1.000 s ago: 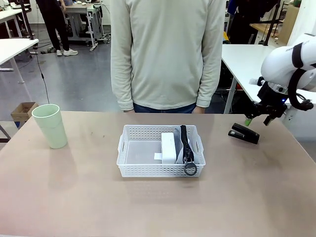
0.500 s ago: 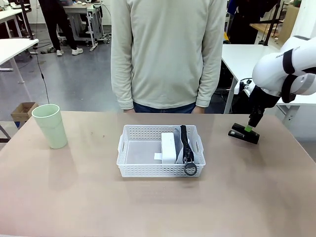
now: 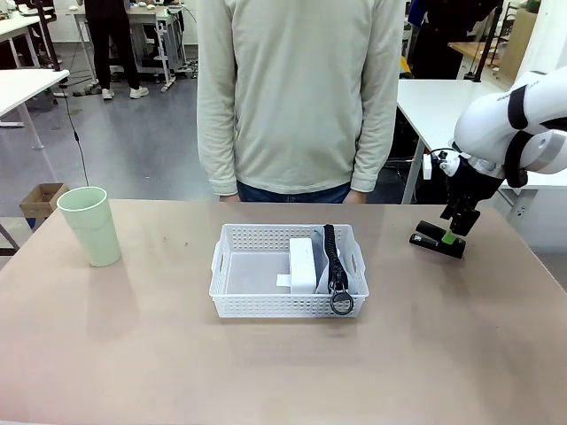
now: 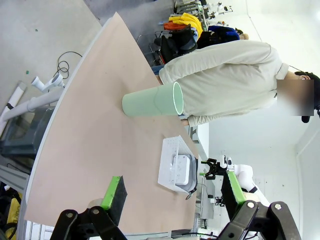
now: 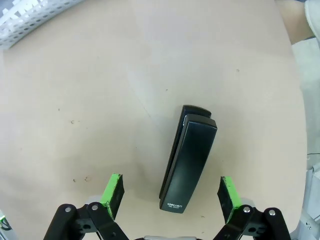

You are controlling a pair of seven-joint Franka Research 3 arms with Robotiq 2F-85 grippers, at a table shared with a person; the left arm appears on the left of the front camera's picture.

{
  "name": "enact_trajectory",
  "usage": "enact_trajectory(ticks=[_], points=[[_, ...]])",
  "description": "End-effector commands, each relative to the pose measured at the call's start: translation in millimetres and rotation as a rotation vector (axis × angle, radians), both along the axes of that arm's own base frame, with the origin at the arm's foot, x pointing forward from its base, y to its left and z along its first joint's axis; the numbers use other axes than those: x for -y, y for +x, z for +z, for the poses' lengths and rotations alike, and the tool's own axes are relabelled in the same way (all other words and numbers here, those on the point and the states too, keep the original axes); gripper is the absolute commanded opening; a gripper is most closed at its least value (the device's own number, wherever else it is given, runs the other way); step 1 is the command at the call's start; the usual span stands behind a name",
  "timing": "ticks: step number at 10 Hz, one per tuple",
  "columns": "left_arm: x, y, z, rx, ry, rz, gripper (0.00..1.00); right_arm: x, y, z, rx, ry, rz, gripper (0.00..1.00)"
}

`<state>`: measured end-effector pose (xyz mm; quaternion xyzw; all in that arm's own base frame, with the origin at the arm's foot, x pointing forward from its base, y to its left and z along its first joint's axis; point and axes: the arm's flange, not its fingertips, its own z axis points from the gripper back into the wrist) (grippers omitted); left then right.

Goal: Efficiently arrange items inside the basket to fit them all.
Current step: Pick up the Stapler and place it inside the Organizing basket.

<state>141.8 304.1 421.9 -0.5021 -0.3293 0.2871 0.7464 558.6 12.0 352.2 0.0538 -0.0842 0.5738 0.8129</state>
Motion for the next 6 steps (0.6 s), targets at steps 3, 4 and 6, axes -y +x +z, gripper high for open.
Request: enact_trajectory(ticks=[3,4,6], points=[[2,-1,0,0.034,0.002,0.002,1.00,0,0,0,0.001,0.000,-0.004,1.00],[2,-1,0,0.034,0.002,0.002,1.00,-2,12,-4,-0.018,0.019,0.037,1.00],[2,-1,0,0.034,0.002,0.002,1.00,-1,25,-20,-0.056,0.060,0.043,1.00]])
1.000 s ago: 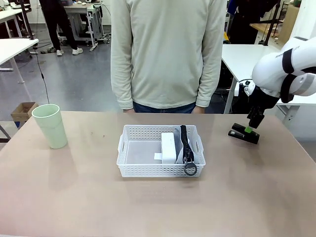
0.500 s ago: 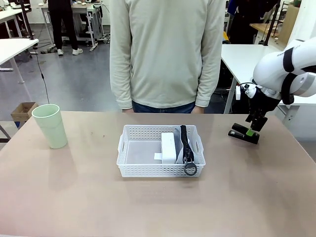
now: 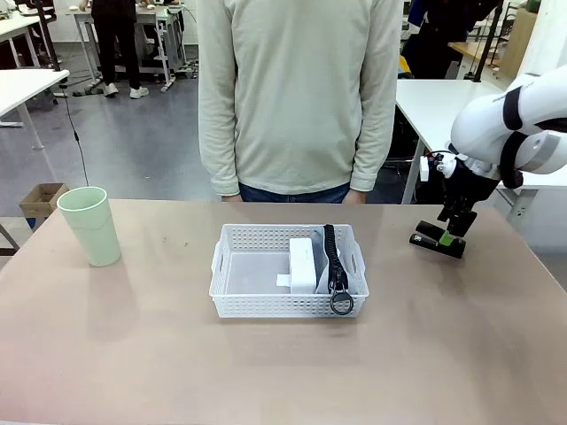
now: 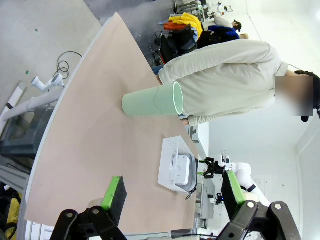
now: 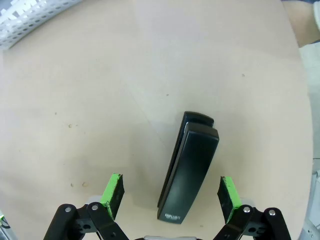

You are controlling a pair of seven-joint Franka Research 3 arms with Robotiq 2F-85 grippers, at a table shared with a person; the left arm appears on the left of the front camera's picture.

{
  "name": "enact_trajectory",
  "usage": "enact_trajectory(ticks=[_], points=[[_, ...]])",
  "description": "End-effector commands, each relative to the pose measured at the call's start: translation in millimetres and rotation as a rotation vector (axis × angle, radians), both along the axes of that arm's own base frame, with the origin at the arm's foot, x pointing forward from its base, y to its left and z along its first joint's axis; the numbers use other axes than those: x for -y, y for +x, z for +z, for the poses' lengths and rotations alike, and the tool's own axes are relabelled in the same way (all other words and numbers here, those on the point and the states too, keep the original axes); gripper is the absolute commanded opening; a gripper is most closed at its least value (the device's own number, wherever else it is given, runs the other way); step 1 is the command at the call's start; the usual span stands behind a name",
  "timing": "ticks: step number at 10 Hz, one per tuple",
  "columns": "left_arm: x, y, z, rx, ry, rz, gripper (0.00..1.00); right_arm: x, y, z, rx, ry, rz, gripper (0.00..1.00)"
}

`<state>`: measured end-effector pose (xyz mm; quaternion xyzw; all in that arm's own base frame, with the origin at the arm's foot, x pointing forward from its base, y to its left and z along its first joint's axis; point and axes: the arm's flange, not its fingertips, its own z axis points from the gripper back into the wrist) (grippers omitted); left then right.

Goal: Efficiently arrange items inside the basket to fit them all.
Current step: Pick up the Stapler and place it inside the Organizing basket.

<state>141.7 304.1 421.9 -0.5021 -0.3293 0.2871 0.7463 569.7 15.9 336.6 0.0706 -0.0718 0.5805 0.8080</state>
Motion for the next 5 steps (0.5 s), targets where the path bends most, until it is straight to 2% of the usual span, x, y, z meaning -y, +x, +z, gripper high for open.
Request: enact_trajectory(ticks=[1,3,5], points=[[2,-1,1,0.034,0.002,0.002,1.00,2,17,-11,-0.035,0.050,0.022,1.00],[2,-1,1,0.034,0.002,0.002,1.00,-4,25,-24,-0.079,-0.001,-0.007,1.00],[2,-1,1,0.034,0.002,0.002,1.00,-10,28,-35,-0.046,-0.028,0.005,1.00]])
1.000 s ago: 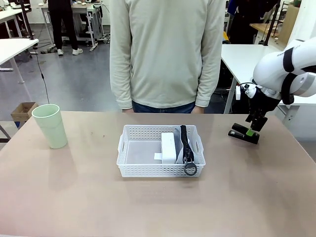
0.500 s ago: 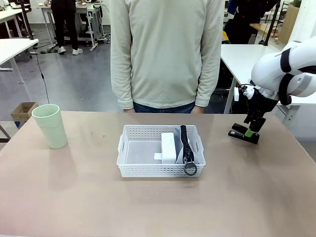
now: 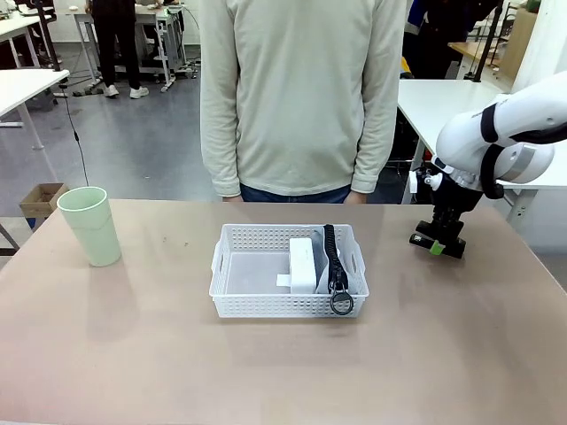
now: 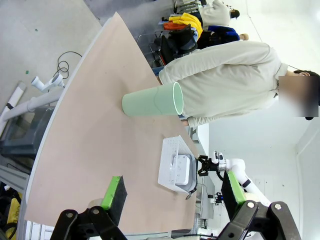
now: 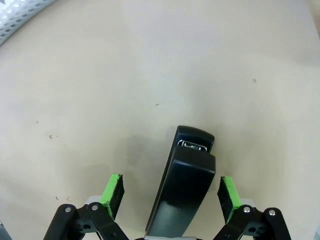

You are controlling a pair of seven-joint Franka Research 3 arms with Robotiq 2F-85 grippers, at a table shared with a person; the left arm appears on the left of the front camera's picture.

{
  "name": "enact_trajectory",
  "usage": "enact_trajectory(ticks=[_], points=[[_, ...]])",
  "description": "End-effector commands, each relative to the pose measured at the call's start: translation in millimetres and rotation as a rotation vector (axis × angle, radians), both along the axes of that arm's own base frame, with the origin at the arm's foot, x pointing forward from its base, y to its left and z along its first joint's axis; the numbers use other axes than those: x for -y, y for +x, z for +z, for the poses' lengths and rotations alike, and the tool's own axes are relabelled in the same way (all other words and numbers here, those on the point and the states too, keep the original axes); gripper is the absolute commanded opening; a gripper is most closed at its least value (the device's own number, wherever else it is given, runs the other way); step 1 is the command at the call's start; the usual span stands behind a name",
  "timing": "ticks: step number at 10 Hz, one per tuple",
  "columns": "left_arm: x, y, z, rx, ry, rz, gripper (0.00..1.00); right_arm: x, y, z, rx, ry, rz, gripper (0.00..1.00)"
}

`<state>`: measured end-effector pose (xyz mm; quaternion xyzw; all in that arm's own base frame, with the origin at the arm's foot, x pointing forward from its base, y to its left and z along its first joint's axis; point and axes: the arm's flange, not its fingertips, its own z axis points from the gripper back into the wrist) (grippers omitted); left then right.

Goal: Efficiently arrange items inside the basket to fit them all.
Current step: Pick up the Stapler and place it inside the Organizing basket.

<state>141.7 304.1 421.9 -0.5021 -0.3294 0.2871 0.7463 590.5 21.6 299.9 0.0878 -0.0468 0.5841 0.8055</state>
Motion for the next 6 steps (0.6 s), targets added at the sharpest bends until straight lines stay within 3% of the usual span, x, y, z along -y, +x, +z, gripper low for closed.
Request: enact_trajectory(ticks=[1,6], points=[[2,-1,0,0.034,0.002,0.002,1.00,-5,8,-1,0.004,-0.025,-0.007,1.00],[2,-1,0,0.034,0.002,0.002,1.00,-6,10,-11,0.004,-0.066,-0.020,1.00]])
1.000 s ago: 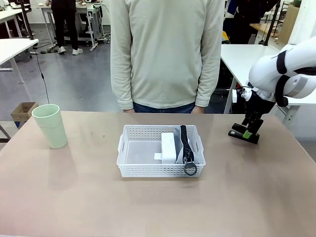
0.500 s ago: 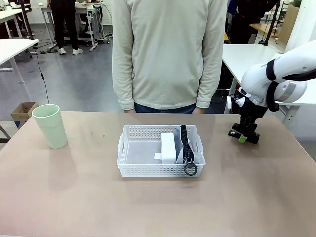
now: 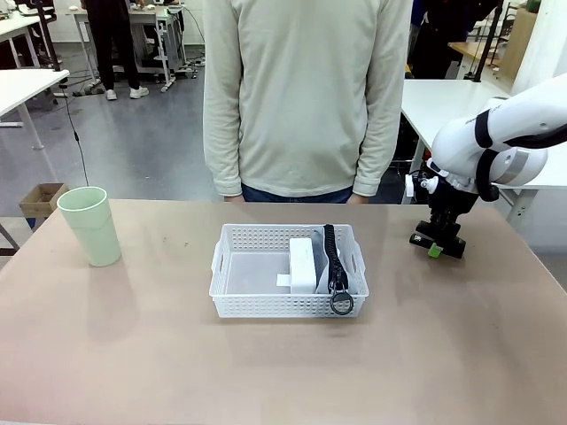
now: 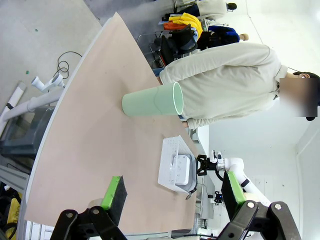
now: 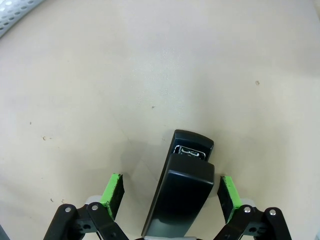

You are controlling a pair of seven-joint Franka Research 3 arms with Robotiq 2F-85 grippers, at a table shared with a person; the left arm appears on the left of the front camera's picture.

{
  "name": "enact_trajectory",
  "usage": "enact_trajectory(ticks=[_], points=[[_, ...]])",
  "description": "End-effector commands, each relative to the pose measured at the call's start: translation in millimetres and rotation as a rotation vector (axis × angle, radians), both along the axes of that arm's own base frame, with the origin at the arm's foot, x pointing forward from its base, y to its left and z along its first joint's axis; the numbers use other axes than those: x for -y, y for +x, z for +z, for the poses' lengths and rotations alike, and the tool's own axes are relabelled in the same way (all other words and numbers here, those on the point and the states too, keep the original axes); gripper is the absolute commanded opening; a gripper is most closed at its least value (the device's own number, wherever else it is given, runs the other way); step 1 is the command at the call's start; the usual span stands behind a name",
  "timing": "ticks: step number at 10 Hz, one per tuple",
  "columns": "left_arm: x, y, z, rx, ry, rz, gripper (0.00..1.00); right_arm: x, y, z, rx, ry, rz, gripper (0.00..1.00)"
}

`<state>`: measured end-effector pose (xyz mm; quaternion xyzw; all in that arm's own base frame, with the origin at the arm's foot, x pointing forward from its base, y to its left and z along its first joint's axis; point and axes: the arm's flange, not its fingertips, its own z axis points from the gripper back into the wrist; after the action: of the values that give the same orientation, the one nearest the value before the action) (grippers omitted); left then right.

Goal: Efficiently arrange items inside the basket to fit them all.
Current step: Pick up the Stapler and place it inside the Organizing basket.

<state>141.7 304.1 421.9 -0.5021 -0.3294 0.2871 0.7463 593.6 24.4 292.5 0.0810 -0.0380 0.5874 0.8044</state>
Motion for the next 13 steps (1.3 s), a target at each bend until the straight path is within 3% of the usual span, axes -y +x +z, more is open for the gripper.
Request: enact_trajectory(ticks=[1,4,5,6,7,9,10,12,13], points=[[1.9,-1.1,0.5,0.034,0.002,0.002,1.00,-3.5,6.1,-3.5,0.017,-0.047,-0.021,1.00],[1.9,-1.1,0.5,0.034,0.002,0.002,1.00,-4.3,5.8,-3.4,0.023,-0.056,-0.027,1.00],[1.9,-1.1,0.5,0.034,0.002,0.002,1.00,-4.8,4.7,-3.3,0.031,-0.081,-0.047,0.49],[1.9,-1.1,0.5,0.034,0.002,0.002,1.00,-5.1,4.5,-2.9,0.028,-0.083,-0.045,0.40],[1.9,-1.1,0.5,0.034,0.002,0.002,1.00,-5.3,4.6,-2.9,0.023,-0.086,-0.043,0.00],[1.9,-1.1,0.5,0.034,0.002,0.002,1.00,-5.5,4.8,-2.6,0.015,-0.090,-0.041,0.00],[1.9,-1.1,0.5,0.034,0.002,0.002,1.00,-5.4,4.7,-2.8,0.012,-0.082,-0.025,0.14],[1.9,-1.1,0.5,0.034,0.002,0.002,1.00,-5.8,4.5,-2.8,0.012,-0.092,-0.031,0.00],[1.9,-1.1,0.5,0.034,0.002,0.002,1.00,-5.7,4.1,-2.9,0.011,-0.091,-0.030,0.00]])
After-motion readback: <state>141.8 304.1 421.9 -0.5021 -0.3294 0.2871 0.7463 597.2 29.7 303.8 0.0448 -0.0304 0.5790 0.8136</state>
